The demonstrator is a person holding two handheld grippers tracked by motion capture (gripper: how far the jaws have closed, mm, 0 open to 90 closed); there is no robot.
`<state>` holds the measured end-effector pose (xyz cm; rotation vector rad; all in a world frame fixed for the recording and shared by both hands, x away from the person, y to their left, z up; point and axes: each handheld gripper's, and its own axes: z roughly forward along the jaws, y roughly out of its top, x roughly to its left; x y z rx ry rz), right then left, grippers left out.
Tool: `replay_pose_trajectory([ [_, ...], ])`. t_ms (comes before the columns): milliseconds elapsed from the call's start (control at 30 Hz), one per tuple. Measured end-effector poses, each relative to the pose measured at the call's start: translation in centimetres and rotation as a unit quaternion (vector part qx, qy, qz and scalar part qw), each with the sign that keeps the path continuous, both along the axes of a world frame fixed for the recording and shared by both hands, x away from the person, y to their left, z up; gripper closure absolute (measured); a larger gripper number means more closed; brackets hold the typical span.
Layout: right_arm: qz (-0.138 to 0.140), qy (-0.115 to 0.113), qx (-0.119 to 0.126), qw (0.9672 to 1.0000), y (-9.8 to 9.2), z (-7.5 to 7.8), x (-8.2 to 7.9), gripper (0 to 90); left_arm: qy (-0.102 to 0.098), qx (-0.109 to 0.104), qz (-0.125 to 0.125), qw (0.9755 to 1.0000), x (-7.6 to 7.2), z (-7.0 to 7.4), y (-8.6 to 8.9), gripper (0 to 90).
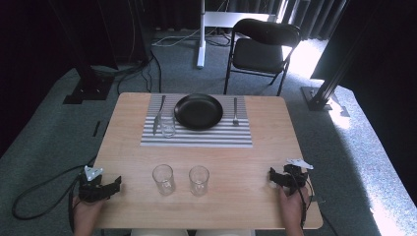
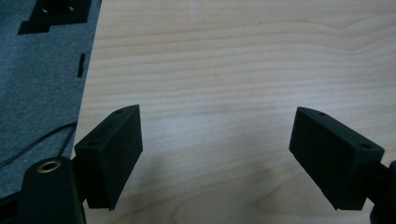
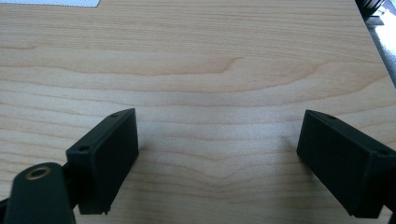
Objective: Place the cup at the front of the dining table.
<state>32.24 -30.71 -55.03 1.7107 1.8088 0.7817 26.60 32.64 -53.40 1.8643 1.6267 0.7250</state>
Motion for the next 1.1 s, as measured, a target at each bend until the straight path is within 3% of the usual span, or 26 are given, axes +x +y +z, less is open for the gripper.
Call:
replay_pose_trajectory([
  [167, 0.0, -0.001, 0.0, 1.0, 0.0, 0.0, 0.0, 12.0, 0.005, 0.006, 0.008, 0.9999, -0.5, -0.2, 0.3, 17.8],
  [233, 0.0, -0.001, 0.0, 1.0, 0.0, 0.0, 0.0, 12.0, -0.005, -0.006, 0.015, 0.9998, -0.8, 0.1, 0.6, 17.8],
  [400, -0.001, -0.001, 0.0, 1.0, 0.0, 0.0, 0.0, 12.0, 0.008, -0.007, 0.02, 0.9997, -0.9, -0.2, 0.8, 17.8],
  [833, -0.01, 0.0, 0.0, 1.0, 0.0, 0.0, -0.1, 12.0, 0.021, -0.016, 0.019, 0.9995, -0.9, -0.2, 1.0, 17.8],
  [1033, -0.013, 0.0, 0.0, 0.9999, -0.1, 0.0, -0.1, 12.0, 0.014, -0.02, 0.029, 0.9993, -0.9, 0.0, 1.3, 17.8],
  [1100, -0.013, 0.0, 0.0, 0.9999, -0.1, 0.0, -0.1, 12.0, 0.012, -0.012, 0.038, 0.9991, -0.9, 0.1, 1.7, 17.8],
])
